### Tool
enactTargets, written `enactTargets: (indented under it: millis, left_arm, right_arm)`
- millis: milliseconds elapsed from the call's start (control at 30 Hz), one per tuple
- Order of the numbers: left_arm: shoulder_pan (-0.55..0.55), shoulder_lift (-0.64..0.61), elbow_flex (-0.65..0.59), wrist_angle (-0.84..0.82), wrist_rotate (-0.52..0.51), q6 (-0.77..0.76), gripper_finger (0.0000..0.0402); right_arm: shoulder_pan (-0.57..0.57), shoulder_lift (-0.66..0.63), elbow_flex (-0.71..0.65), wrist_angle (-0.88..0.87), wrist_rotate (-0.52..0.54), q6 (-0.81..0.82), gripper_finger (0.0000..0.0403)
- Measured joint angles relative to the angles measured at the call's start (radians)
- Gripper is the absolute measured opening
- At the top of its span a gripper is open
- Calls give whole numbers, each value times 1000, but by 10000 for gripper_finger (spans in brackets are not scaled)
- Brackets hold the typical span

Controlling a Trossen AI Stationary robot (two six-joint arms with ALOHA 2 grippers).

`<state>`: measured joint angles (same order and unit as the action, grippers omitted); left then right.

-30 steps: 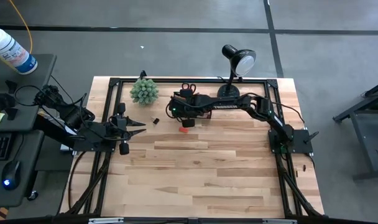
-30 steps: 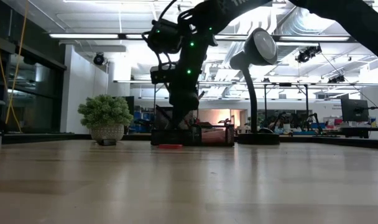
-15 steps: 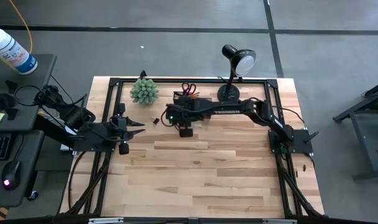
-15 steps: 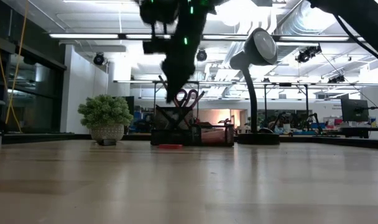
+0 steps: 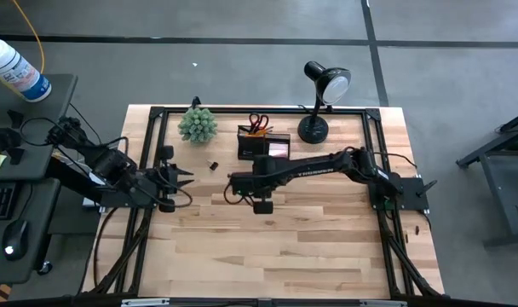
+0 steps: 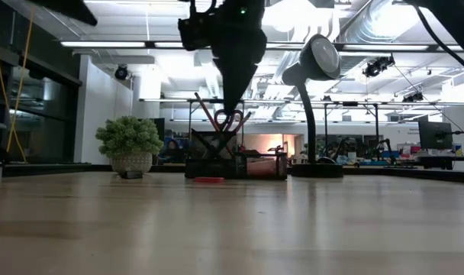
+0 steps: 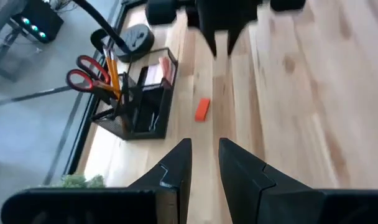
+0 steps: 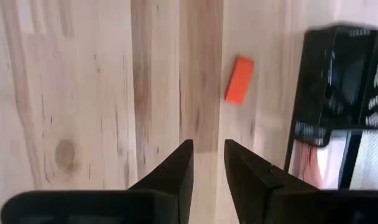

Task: Pick and place office supplies into organizer
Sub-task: Put the binder clip into the desk organizer

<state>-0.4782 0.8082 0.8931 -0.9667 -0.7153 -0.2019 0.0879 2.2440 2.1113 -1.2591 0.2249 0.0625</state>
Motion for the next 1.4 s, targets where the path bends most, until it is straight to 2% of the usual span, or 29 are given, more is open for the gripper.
enactTargets:
  millis: [167,333,467,667,867,967,1067,1200,1400]
  left_arm:
    - [0,22,-77,26,7,103,69]
    - [2,41,-167,107,107,224,69]
    - [29,55,-202,175,140,275,69]
    - [137,54,-207,277,169,371,69]
    - [276,65,-207,387,271,541,69]
    - [355,65,-207,407,325,593,69]
    - [434,74,-207,420,392,651,69]
    - [533,94,-207,465,505,716,69]
    - [666,165,-207,495,628,861,69]
  right_arm:
    - [46,-1,0,-37,19,100,79]
    - [105,-1,0,-102,91,197,78]
    - [167,-7,0,-170,154,297,78]
    - [268,-58,0,-310,244,497,78]
    - [323,-161,1,-310,233,618,78]
    - [336,-217,-6,-309,271,687,78]
    - [342,-320,-116,-310,316,783,78]
    - [352,-516,-410,-284,296,963,78]
    - [344,-812,-796,29,190,1059,78]
